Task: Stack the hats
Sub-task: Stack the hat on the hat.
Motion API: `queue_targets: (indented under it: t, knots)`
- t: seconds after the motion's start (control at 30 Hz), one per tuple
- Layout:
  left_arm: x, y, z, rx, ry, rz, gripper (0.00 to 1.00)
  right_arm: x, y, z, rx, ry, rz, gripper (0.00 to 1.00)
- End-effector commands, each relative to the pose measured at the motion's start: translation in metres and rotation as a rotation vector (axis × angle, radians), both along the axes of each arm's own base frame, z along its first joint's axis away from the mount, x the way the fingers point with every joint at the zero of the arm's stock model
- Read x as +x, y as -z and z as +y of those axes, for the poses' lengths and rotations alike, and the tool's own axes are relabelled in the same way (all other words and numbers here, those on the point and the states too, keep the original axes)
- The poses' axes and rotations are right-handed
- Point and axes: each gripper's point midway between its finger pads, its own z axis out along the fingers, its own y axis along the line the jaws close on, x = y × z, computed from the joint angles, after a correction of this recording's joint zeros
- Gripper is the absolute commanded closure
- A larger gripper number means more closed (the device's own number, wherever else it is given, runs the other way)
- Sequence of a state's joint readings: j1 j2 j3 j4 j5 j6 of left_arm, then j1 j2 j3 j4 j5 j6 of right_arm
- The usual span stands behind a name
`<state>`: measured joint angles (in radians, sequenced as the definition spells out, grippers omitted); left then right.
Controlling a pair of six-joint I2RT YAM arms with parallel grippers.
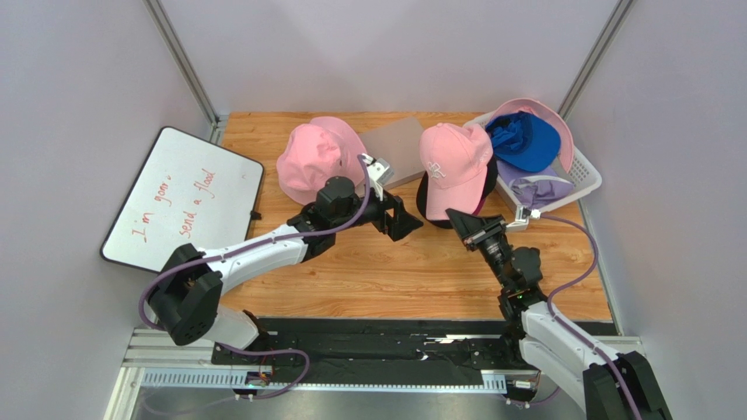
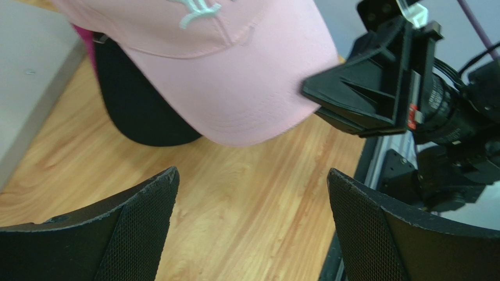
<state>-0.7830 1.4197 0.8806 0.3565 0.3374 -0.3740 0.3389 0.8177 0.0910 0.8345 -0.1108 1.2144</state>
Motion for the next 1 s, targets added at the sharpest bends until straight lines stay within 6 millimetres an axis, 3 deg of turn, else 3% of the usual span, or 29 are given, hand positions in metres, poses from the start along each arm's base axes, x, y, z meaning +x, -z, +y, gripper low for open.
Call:
queue_targets:
  t: [0.0,0.2,0.27,0.37,0.4,0.67,0.8,0.97]
  knots:
    - [-0.016,-0.018,-0.026,-0.082,0.082,-0.024,0.0,0.003,-0.028,-0.018,0.062,0.096,-0.094,1.0]
    - [-0.013,-0.002,-0.039,-0.093,0.091,0.031,0.0,0.003,-0.018,-0.027,0.053,0.146,-0.07,1.0]
    - [-0.012,0.004,-0.044,-0.104,0.093,0.04,0.0,0.0,-0.023,-0.031,0.074,0.161,-0.085,1.0]
    - [-0.009,0.01,-0.052,-0.057,0.049,-0.022,0.0,0.0,-0.026,-0.032,0.071,0.166,-0.082,1.0]
    - [0.0,0.012,-0.05,-0.018,0.002,-0.074,0.0,0.0,-0.027,-0.032,0.069,0.165,-0.079,1.0]
    - [0.014,0.008,-0.065,0.159,-0.102,-0.391,0.0,0.0,-0.03,-0.03,0.089,0.151,-0.05,1.0]
    - [0.026,0.002,-0.069,0.209,-0.158,-0.468,0.0,-0.001,-0.031,-0.031,0.112,0.151,-0.048,1.0]
    - [0.025,0.015,-0.074,0.309,-0.146,-0.58,0.0,-0.002,-0.035,-0.034,0.137,0.16,-0.045,1.0]
